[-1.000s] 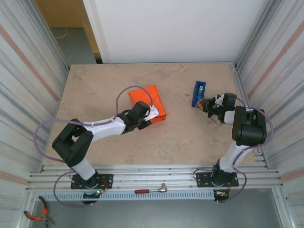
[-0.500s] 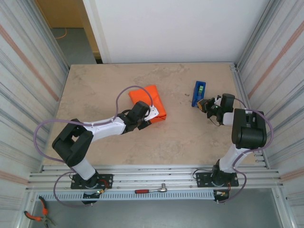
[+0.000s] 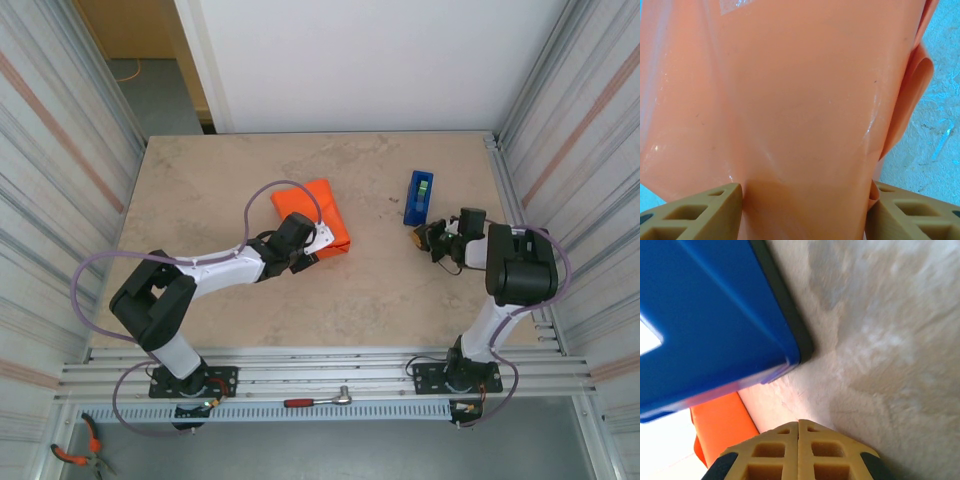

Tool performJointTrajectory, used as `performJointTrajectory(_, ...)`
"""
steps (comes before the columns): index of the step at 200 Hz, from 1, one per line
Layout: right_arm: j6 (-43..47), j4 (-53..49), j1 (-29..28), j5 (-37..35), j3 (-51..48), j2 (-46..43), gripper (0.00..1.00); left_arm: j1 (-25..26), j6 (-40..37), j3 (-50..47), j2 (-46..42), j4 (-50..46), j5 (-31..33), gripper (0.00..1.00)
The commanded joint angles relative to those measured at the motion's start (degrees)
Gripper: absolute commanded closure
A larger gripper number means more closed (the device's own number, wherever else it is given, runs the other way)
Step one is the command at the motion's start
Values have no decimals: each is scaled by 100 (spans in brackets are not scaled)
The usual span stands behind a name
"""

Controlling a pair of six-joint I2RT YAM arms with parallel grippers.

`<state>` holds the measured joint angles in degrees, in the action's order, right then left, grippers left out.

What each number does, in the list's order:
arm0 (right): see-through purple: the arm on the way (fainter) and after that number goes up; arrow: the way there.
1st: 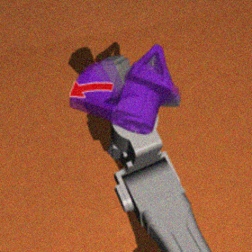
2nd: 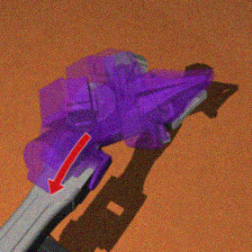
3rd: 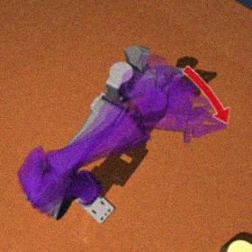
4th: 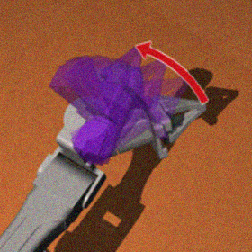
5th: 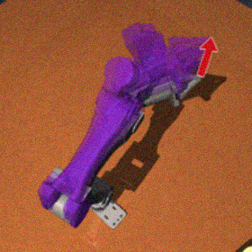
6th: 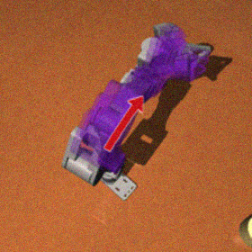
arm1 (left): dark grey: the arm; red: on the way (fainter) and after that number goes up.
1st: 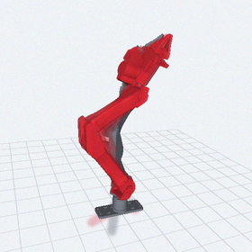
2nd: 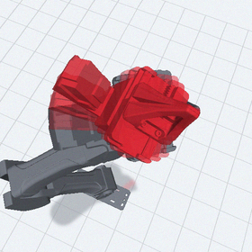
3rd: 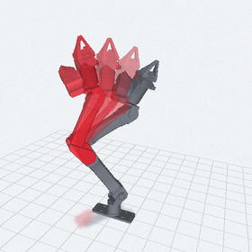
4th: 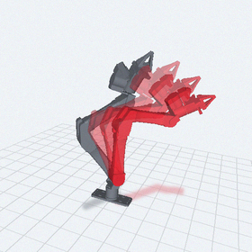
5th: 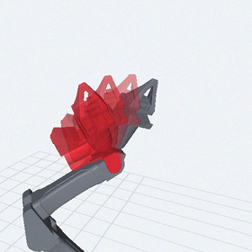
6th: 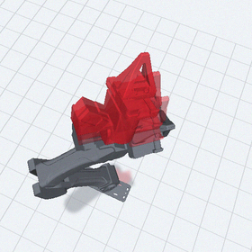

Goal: Wrap the gift box in paper

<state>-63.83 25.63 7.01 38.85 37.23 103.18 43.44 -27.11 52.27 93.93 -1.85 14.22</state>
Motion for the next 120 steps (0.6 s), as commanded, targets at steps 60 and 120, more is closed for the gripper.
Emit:
performJointTrajectory(60,1282,-826,-1071,57,-106,-1645,100,-29,97,51,126,-323,-31,38)
performJointTrajectory(120,1883,-360,-2723,-716,-625,-2428,100,-32,90,48,133,-313,-22,39)
